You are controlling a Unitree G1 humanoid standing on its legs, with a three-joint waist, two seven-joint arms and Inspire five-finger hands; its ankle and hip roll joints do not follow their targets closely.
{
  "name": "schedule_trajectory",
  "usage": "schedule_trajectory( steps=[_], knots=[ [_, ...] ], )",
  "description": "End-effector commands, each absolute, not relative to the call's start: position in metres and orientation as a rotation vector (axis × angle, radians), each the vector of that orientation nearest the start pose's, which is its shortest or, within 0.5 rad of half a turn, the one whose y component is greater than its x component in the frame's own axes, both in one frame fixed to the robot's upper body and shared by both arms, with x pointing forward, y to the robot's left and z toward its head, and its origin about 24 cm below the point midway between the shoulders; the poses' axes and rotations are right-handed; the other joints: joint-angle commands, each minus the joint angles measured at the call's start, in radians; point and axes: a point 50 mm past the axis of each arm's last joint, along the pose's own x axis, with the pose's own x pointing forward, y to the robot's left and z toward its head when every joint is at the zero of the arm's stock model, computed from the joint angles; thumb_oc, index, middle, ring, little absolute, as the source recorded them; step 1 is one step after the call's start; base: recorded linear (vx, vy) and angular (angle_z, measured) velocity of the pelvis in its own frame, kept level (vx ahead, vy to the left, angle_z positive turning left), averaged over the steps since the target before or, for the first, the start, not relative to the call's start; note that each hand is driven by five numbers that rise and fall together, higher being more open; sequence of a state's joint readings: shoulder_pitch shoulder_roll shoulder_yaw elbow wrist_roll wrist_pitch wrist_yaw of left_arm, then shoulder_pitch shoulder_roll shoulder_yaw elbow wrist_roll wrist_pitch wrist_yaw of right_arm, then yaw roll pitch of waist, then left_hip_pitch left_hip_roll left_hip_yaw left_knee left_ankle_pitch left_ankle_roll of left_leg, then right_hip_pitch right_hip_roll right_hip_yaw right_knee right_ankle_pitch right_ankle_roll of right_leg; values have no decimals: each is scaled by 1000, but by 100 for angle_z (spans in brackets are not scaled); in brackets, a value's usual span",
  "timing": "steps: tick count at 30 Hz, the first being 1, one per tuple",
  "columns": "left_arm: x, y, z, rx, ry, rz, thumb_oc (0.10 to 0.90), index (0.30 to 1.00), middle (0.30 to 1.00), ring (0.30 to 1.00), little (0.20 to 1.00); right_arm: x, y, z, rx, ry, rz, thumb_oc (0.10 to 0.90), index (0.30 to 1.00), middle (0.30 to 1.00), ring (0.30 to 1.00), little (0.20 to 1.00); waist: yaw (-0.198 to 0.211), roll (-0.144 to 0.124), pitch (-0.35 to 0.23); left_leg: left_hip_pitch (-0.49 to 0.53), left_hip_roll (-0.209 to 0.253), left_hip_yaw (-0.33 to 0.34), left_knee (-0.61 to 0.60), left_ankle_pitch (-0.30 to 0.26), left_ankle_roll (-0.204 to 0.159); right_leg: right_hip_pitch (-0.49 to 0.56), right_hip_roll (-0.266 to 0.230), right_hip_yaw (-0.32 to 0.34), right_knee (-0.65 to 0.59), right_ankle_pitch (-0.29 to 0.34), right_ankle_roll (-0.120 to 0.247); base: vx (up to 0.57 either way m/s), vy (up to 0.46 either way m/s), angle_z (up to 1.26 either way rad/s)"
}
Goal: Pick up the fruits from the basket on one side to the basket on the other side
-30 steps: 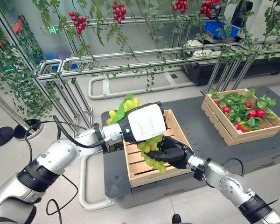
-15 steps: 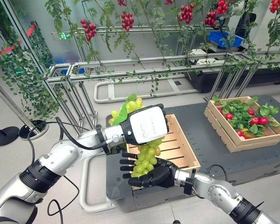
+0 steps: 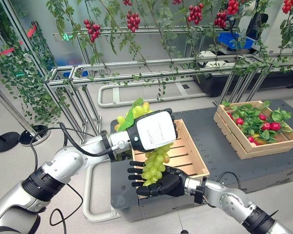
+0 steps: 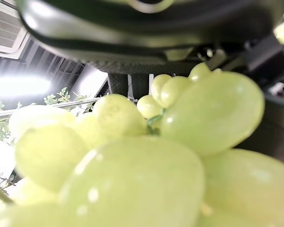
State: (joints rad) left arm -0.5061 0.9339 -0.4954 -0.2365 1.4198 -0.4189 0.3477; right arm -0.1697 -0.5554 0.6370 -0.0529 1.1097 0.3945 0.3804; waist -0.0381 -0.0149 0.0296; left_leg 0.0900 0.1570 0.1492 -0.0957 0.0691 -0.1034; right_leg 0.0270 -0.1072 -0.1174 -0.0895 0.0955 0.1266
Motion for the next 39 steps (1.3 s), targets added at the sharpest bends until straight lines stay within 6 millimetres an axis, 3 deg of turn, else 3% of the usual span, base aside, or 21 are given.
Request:
schedule_trajectory(
  steps=[1, 9, 14, 20, 27, 28, 29, 30, 31, 32, 39],
  knots=[
    [266, 123, 227, 2042, -1547, -29, 400, 300, 300, 300, 300, 228, -71, 73, 612, 336, 1152, 800, 900, 900, 900, 900, -6, -15, -46, 13, -9, -27, 8, -58, 16, 28, -40, -10, 2, -38, 37, 0, 0, 0],
    [264, 131, 228, 2057, -1541, -23, 400, 300, 300, 300, 300, 235, -96, 75, 603, 300, 1047, 800, 900, 900, 900, 900, -15, -18, -42, 16, -5, -17, 8, -58, 15, 26, -35, -8, 2, -36, 38, 0, 0, 0],
    [264, 135, 228, 2067, -1533, -25, 400, 300, 300, 300, 300, 240, -113, 87, 666, 222, 1003, 800, 900, 900, 900, 900, -22, -19, -36, 16, -5, -15, 8, -58, 14, 25, -34, -6, 2, -33, 39, 0, 0, 0],
    [265, 135, 228, 2061, -1533, -29, 400, 300, 300, 300, 300, 239, -107, 99, 807, 142, 1037, 800, 900, 900, 900, 900, -23, -17, -32, 17, -5, -17, 8, -62, 16, 25, -35, -7, 2, -35, 39, 0, 0, 0],
    [267, 133, 230, 2057, -1527, -39, 400, 300, 300, 300, 300, 236, -98, 95, 833, 156, 1056, 800, 900, 900, 900, 900, -24, -13, -31, 17, -4, -17, 8, -64, 17, 25, -37, -9, 2, -37, 39, 0, 0, 0],
    [268, 133, 230, 2056, -1525, -39, 400, 300, 300, 300, 300, 236, -97, 95, 836, 161, 1058, 729, 794, 794, 794, 794, -23, -13, -30, 18, -4, -17, 8, -63, 17, 26, -37, -9, 2, -37, 39, 0, 0, 0],
    [268, 132, 230, 2056, -1524, -39, 400, 300, 300, 300, 300, 236, -96, 95, 840, 161, 1059, 612, 618, 618, 618, 618, -23, -13, -30, 18, -4, -17, 8, -63, 16, 26, -37, -10, 2, -37, 39, 0, 0, 0],
    [268, 132, 230, 2055, -1524, -40, 400, 300, 300, 300, 300, 236, -96, 95, 844, 161, 1061, 560, 540, 540, 540, 540, -23, -13, -30, 17, -5, -18, 8, -63, 16, 27, -37, -10, 2, -37, 39, 0, 0, 0],
    [269, 131, 230, 2055, -1523, -41, 400, 300, 300, 300, 300, 236, -95, 94, 847, 160, 1064, 455, 382, 382, 382, 382, -23, -14, -31, 16, -5, -19, 8, -63, 16, 26, -37, -10, 2, -37, 39, 0, 0, 0],
    [269, 131, 230, 2055, -1521, -42, 400, 300, 300, 300, 300, 236, -94, 95, 854, 157, 1065, 400, 300, 300, 300, 300, -23, -13, -31, 15, -5, -19, 8, -63, 16, 26, -37, -11, 2, -37, 39, 0, 0, 0],
    [271, 129, 227, 2053, -1518, -47, 400, 300, 300, 300, 300, 236, -88, 93, 855, 161, 1071, 400, 300, 300, 300, 300, -22, -12, -30, 15, -5, -18, 8, -63, 17, 24, -39, -12, 2, -37, 38, 0, 0, 0]
  ],
)
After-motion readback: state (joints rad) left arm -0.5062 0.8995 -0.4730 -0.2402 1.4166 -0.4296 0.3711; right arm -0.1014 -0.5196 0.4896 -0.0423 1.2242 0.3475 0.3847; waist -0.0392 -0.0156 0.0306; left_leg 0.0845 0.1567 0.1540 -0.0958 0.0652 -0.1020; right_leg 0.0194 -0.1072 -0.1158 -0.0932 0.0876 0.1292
